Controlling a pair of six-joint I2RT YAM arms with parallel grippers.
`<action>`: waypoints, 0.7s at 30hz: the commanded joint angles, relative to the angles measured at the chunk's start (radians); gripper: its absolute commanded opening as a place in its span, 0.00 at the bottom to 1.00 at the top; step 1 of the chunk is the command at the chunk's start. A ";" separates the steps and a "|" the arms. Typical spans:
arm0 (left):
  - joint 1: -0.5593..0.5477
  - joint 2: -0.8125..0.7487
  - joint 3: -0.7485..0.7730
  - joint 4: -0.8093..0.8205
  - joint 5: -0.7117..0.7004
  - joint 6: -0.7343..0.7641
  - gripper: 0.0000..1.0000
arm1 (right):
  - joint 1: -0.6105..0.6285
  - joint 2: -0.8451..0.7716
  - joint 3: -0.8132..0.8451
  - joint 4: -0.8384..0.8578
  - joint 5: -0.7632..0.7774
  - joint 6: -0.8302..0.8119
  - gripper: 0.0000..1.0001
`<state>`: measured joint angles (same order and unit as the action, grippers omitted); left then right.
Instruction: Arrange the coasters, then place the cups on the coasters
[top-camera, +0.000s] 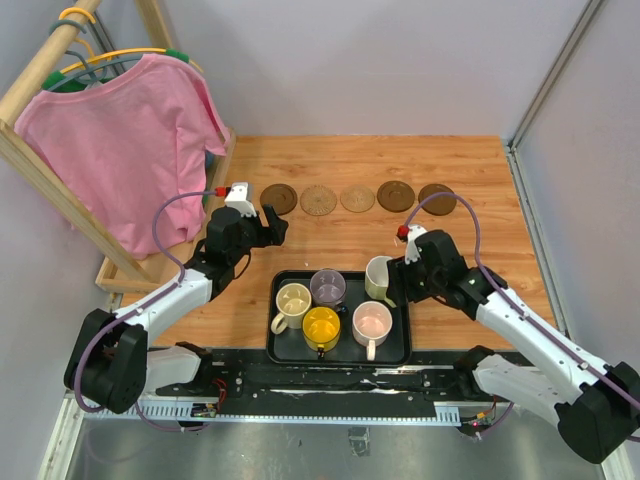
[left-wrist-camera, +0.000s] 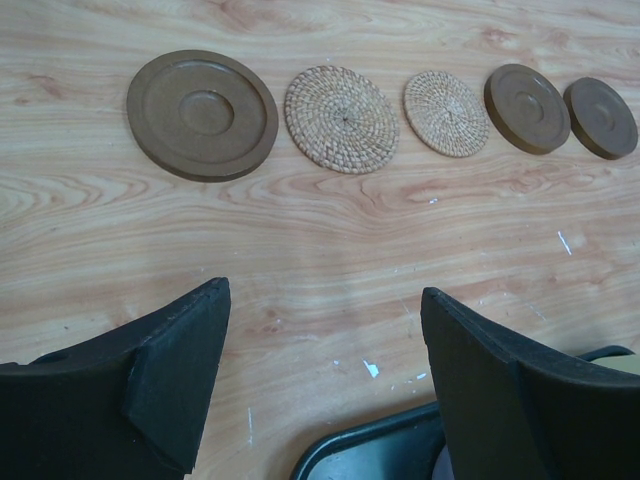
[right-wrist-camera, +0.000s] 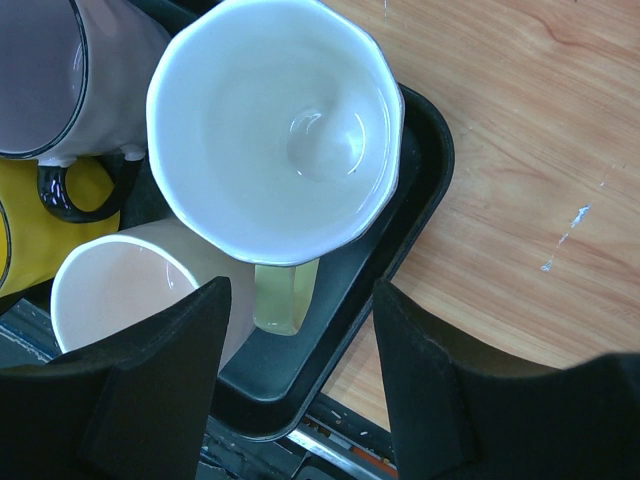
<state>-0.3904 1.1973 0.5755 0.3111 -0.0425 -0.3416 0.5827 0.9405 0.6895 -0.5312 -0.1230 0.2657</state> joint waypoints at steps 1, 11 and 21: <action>-0.011 -0.010 -0.015 0.022 -0.003 0.006 0.81 | 0.026 0.005 -0.018 0.031 0.040 0.017 0.59; -0.012 -0.007 -0.023 0.032 -0.002 0.005 0.81 | 0.039 0.031 -0.035 0.030 0.046 0.018 0.56; -0.013 -0.012 -0.039 0.048 0.016 -0.013 0.81 | 0.052 0.011 -0.078 0.068 0.057 0.048 0.49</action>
<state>-0.3923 1.1976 0.5457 0.3195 -0.0360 -0.3458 0.6113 0.9661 0.6353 -0.4900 -0.0914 0.2893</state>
